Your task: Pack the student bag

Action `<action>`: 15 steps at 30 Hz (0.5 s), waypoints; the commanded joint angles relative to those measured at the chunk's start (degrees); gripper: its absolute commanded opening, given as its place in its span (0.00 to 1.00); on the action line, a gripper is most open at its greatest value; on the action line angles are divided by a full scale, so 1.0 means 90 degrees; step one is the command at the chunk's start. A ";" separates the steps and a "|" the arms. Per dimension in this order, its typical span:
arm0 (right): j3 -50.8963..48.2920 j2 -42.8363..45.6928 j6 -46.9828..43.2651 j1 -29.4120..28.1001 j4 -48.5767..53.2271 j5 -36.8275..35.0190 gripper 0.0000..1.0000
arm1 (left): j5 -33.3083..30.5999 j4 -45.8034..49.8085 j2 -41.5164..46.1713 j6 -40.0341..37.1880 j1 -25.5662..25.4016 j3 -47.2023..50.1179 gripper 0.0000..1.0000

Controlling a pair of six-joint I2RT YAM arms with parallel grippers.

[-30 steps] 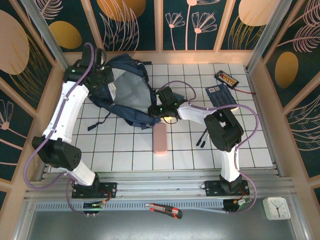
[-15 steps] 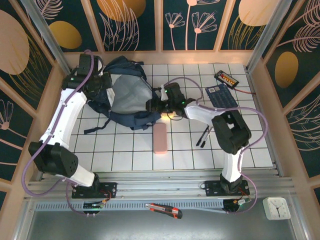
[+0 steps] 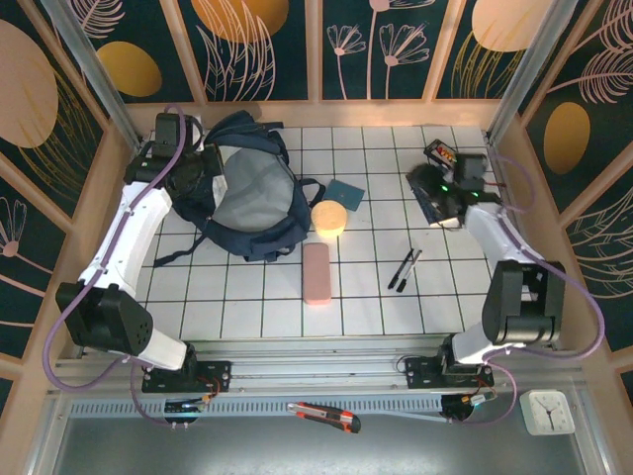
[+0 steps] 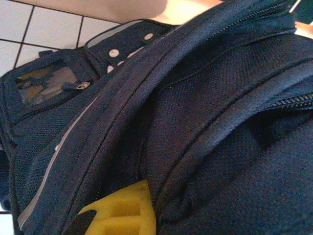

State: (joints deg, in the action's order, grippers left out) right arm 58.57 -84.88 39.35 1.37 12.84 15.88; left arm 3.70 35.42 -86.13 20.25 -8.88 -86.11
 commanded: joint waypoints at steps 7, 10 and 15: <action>-0.0896 -0.0131 0.0619 0.0916 -0.0221 -0.0242 0.81 | 0.0403 -0.1209 0.0223 0.0174 0.0062 0.0305 0.00; -0.0841 -0.0525 0.0658 0.1024 -0.0453 -0.0309 0.78 | 0.0373 -0.1198 0.0303 0.0143 0.0058 0.0395 0.00; -0.0310 -0.1121 0.0189 0.1355 -0.0463 -0.0449 0.76 | 0.0371 -0.1152 0.0426 0.0128 0.0059 0.0528 0.00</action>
State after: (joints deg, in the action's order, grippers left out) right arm 51.81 -92.60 43.72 11.94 9.74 14.26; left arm 6.07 31.88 -85.41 21.04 -8.88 -81.23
